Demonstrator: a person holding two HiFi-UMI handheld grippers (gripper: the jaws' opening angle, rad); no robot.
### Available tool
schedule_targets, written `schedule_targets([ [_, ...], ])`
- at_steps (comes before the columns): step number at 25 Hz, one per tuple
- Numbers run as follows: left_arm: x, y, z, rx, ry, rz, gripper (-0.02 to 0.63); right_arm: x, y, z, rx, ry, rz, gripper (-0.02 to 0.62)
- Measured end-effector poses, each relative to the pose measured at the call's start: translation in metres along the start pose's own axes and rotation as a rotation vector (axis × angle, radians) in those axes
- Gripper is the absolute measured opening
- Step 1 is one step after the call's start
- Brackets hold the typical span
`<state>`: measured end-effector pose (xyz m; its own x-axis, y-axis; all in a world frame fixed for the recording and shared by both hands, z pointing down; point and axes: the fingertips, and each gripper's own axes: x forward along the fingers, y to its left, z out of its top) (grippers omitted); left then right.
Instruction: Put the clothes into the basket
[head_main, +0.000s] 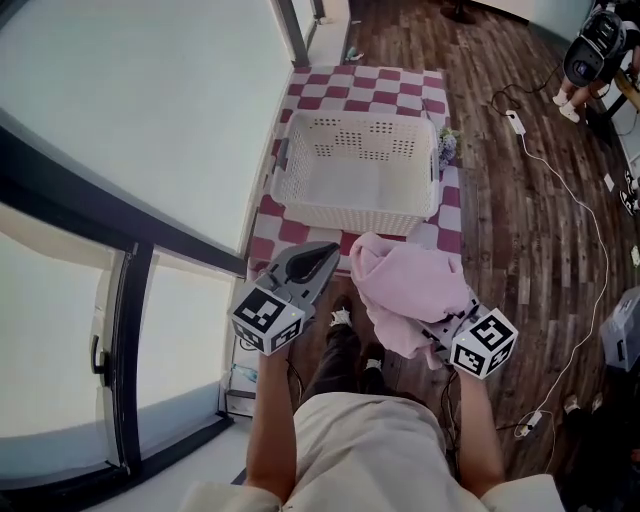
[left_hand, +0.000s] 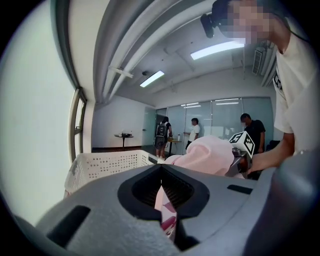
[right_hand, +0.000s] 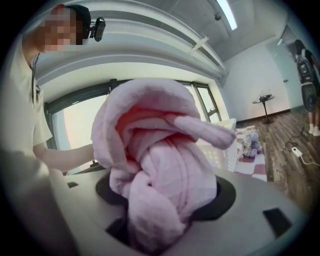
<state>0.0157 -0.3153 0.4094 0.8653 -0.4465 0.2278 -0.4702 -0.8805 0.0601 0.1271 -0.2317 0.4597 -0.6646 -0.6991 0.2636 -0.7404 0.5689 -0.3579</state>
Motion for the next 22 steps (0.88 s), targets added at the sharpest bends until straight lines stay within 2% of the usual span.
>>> schedule_targets([
  [3,0.008,0.019,0.025,0.041,0.007,-0.011,0.014,0.007,0.0,0.042,-0.033,-0.014,0.026,0.328],
  [12,0.032,0.084,0.069,0.065,0.016,-0.026,0.014,0.048,-0.017,0.156,-0.1,-0.058,0.058,0.328],
  [18,0.048,0.118,0.094,0.096,0.005,-0.048,0.014,0.081,-0.032,0.203,-0.161,-0.068,0.043,0.328],
  [22,0.069,0.151,0.095,0.103,0.015,-0.07,0.014,0.115,-0.059,0.219,-0.166,-0.067,0.026,0.328],
])
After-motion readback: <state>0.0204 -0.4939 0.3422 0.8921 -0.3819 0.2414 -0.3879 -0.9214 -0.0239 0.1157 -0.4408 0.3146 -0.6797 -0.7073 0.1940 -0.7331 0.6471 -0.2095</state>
